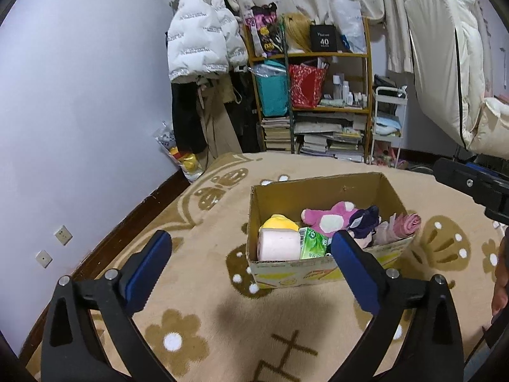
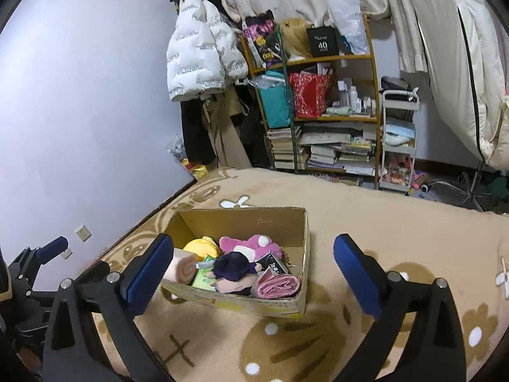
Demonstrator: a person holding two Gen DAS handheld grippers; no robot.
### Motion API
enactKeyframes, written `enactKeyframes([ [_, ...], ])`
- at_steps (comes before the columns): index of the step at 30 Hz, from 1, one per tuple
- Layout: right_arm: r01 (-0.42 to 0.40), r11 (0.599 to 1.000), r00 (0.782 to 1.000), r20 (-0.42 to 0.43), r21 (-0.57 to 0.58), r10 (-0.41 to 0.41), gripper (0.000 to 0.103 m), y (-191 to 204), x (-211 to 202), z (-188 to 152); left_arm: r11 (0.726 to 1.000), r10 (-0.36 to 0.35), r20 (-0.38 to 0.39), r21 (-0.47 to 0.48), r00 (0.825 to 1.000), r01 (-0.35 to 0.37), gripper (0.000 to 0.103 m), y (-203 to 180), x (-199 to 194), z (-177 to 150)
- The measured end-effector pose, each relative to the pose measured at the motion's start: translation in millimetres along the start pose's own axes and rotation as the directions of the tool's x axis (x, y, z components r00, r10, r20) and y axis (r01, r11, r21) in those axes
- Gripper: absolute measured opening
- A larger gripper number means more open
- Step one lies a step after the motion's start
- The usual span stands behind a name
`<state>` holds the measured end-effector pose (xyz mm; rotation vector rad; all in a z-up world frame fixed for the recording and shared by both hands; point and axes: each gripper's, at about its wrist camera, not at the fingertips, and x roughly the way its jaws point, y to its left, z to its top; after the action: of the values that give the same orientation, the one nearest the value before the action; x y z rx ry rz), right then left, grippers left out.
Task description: Organize soft objects
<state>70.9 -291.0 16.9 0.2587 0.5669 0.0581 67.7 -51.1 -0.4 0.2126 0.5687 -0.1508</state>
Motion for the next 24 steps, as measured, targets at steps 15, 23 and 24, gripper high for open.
enactKeyframes([
  [15,0.009,1.000,0.999,0.043,-0.023,-0.008,0.103,16.3,-60.6,-18.5,1.000,0.026,0.068,-0.006,0.997,-0.026,0.101,8.5,-54.5,-10.9],
  [23,0.026,1.000,0.998,0.057,-0.017,-0.025,0.103,14.0,-78.0,-33.7,0.999,0.049,0.108,0.004,0.993,-0.050,0.101,8.1,-73.0,-17.2],
  [24,0.027,1.000,0.998,0.057,-0.015,-0.026,0.103,13.3,-79.1,-35.6,0.999,0.051,0.109,0.010,0.993,-0.052,0.101,7.6,-74.3,-18.2],
])
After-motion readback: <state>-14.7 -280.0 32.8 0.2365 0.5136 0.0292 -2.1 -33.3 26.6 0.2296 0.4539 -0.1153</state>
